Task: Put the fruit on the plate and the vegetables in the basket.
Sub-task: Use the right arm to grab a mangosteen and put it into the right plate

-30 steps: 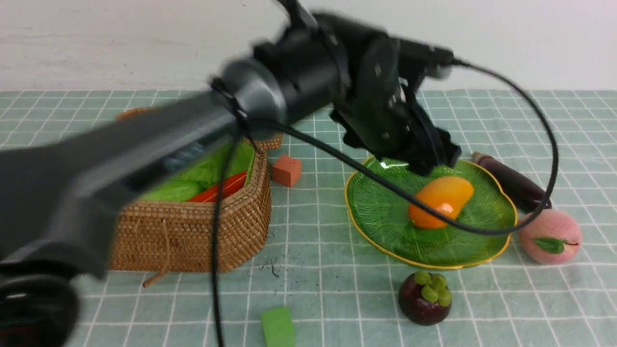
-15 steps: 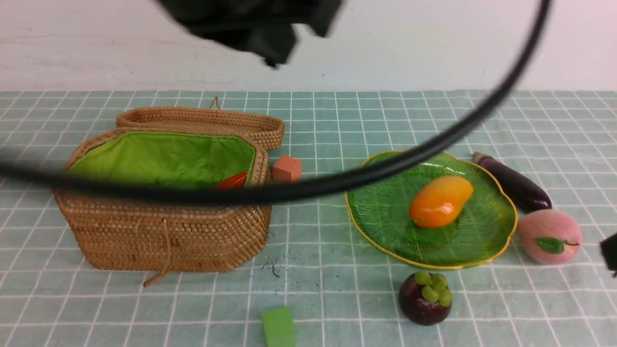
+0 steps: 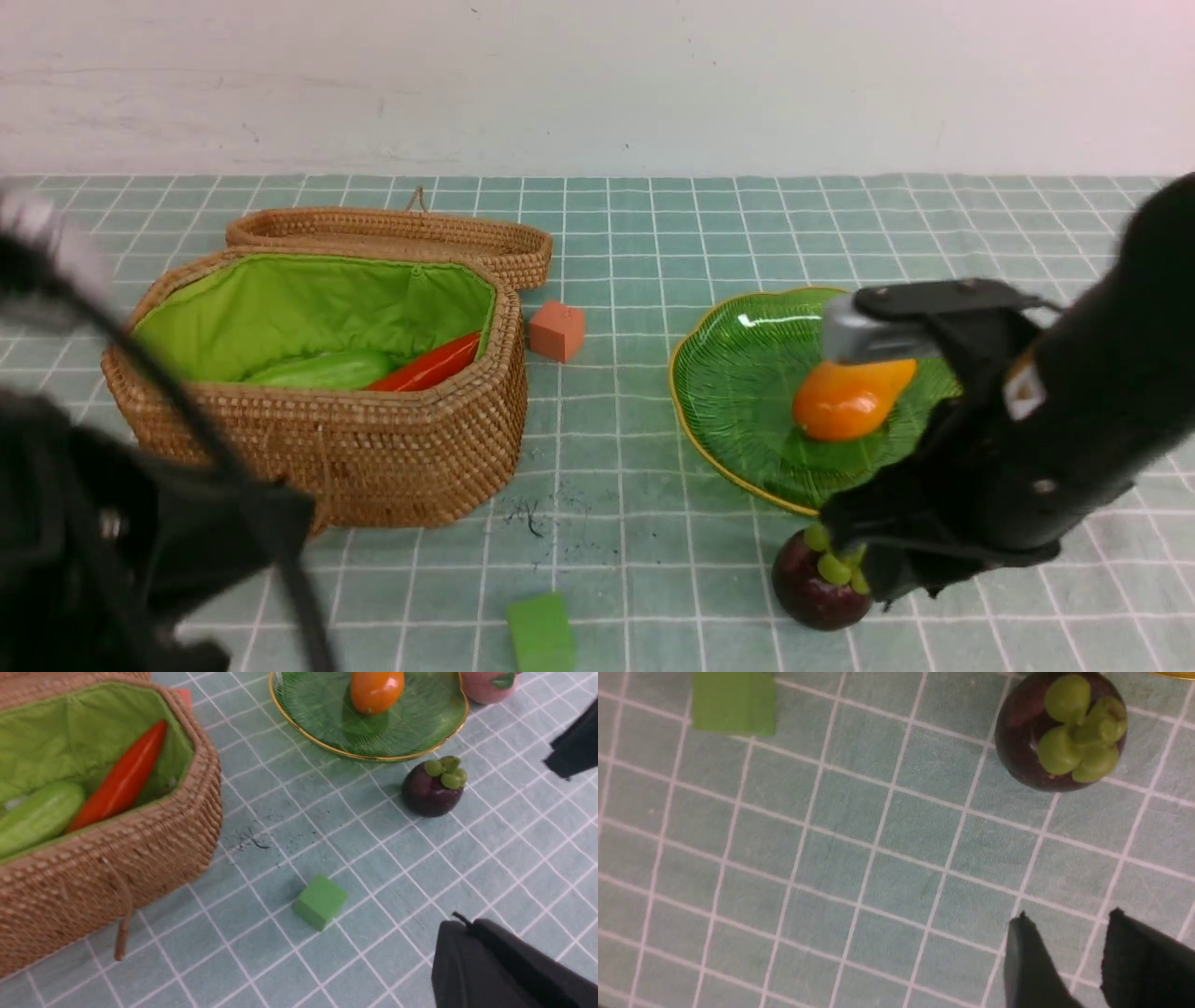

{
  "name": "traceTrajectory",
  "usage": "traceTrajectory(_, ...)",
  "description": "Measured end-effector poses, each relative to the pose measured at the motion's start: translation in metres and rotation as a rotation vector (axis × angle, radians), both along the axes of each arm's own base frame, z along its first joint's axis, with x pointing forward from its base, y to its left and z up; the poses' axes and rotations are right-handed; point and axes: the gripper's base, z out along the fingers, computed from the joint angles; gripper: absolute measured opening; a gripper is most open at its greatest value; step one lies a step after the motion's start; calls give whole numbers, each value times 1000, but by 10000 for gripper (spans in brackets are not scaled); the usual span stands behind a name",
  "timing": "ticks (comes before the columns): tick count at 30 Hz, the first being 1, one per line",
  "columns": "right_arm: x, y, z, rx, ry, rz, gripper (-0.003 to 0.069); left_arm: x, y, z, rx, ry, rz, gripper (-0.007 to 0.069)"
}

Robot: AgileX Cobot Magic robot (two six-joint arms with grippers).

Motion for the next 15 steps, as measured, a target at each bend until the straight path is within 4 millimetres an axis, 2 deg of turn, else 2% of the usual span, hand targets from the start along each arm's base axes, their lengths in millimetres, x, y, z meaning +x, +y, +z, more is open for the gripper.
traceTrajectory(1,5,2,-8,-15,11,-19,328,-3,2,-6,-13,-9,-2,-13)
traceTrajectory(3,21,6,-29,-46,31,-84,485,-10,8,-16,-39,-24,-4,-13)
traceTrajectory(7,37,10,-50,-49,33,-121,638,-12,10,-19,-49,-30,-5,-13)
traceTrajectory(10,48,15,-69,-55,43,-131,679,-12,9,-19,-56,-35,-5,-13)
traceTrajectory(15,62,19,-99,-69,60,-146,664,-13,9,-19,-71,-27,-8,-13)
